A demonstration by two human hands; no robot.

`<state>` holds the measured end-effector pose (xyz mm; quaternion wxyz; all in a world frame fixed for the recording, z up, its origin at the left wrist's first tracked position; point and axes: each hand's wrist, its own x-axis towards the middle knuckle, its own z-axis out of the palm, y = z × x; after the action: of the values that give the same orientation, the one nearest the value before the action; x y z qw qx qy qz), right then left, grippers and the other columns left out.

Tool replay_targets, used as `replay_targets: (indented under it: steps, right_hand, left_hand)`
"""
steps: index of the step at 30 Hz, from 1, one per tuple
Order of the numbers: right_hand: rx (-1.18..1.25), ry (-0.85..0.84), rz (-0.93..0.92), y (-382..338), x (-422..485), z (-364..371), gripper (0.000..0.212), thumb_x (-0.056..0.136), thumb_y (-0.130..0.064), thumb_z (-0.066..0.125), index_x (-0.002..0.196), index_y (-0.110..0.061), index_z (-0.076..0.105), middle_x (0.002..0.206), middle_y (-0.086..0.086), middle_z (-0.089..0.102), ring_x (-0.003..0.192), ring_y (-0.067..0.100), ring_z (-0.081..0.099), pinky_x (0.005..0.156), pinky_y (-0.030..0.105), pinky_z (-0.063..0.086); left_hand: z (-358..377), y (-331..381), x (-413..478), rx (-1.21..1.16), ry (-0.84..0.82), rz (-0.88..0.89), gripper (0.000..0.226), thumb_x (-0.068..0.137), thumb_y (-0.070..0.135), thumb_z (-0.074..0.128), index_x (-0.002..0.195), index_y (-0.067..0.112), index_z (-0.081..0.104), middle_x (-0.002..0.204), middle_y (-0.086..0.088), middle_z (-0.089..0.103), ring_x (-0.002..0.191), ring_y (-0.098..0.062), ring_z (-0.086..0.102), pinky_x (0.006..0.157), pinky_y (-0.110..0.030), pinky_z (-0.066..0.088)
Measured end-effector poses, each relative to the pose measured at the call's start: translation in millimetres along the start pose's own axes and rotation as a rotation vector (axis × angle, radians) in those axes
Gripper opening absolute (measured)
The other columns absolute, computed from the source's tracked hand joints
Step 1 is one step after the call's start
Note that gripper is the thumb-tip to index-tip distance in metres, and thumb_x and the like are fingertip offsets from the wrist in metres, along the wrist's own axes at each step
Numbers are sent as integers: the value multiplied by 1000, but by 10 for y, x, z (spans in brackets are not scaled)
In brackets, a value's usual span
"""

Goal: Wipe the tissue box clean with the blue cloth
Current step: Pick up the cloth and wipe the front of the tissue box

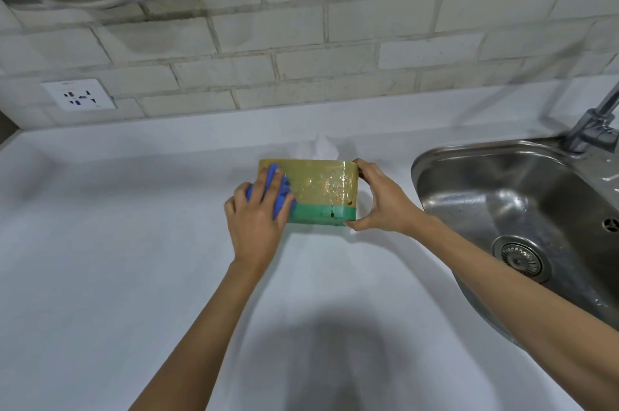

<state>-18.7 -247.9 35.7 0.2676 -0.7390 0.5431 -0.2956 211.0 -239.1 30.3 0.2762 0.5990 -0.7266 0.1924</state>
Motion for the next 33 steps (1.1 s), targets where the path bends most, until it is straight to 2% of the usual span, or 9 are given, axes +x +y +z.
replay_targets:
  steps: [2, 7, 11, 14, 18, 24, 29, 31, 33]
  right_hand:
    - [14, 5, 4, 1, 7, 9, 93, 52, -26, 85, 131, -19, 36, 121, 0, 48, 115, 15, 50, 99, 37, 44]
    - [-1, -4, 12, 6, 31, -2, 93, 50, -27, 86, 129, -20, 37, 120, 0, 49, 114, 13, 50, 99, 35, 44]
    - [-3, -10, 20, 0, 33, -6, 94, 50, -27, 86, 130, -19, 37, 121, 1, 48, 116, 17, 50, 100, 37, 44]
    - [-3, -1, 20, 5, 35, -28, 96, 50, -24, 86, 131, -16, 37, 122, 3, 49, 117, 18, 50, 101, 38, 43]
    - [-29, 9, 33, 42, -1, -73, 100, 49, -18, 87, 134, -14, 34, 123, 5, 48, 118, 20, 51, 98, 39, 45]
    - [19, 7, 14, -50, 18, 16, 94, 51, -23, 86, 131, -16, 37, 124, 3, 49, 118, 18, 50, 100, 39, 43]
    - [6, 11, 11, -44, -1, 19, 92, 52, -24, 86, 130, -18, 37, 123, 0, 48, 116, 16, 50, 98, 37, 44]
    - [-5, 15, 6, -33, -11, 23, 93, 52, -23, 86, 131, -16, 37, 122, 1, 48, 115, 17, 51, 97, 38, 45]
    - [-5, 23, 3, -23, -14, 31, 94, 51, -22, 86, 131, -15, 37, 122, 2, 49, 114, 18, 51, 97, 38, 45]
  left_hand:
    - [-9, 118, 147, -66, -40, -119, 48, 88, 39, 42, 120, 12, 66, 124, -8, 66, 90, -36, 63, 71, -39, 47]
    - [14, 268, 5, -16, 29, 105, 46, 86, 40, 44, 114, 14, 70, 119, -3, 69, 89, -29, 67, 71, -35, 51]
    - [28, 164, -222, -150, 96, -17, 46, 87, 38, 46, 120, 12, 66, 122, -5, 68, 96, -24, 53, 72, -37, 48]
    - [43, 379, -278, -130, 157, 104, 46, 86, 41, 49, 118, 12, 68, 121, -4, 68, 93, -20, 46, 71, -32, 40]
    - [55, 684, -225, -54, 131, 258, 43, 85, 43, 50, 112, 17, 72, 118, 1, 70, 81, -21, 67, 64, -26, 49]
    - [20, 195, -189, -13, 86, 94, 46, 85, 41, 48, 117, 15, 69, 118, -1, 70, 90, -24, 58, 66, -32, 50]
    - [-41, 186, 167, -82, -38, -162, 39, 81, 28, 71, 113, 8, 69, 114, -10, 71, 80, -37, 64, 64, -40, 50]
    - [-32, 415, 258, -63, -24, -120, 40, 80, 33, 71, 113, 11, 71, 114, -8, 71, 79, -33, 66, 64, -37, 51]
    - [-11, 589, 166, -3, -1, -2, 42, 84, 42, 58, 115, 16, 70, 120, -2, 69, 82, -28, 68, 68, -34, 53]
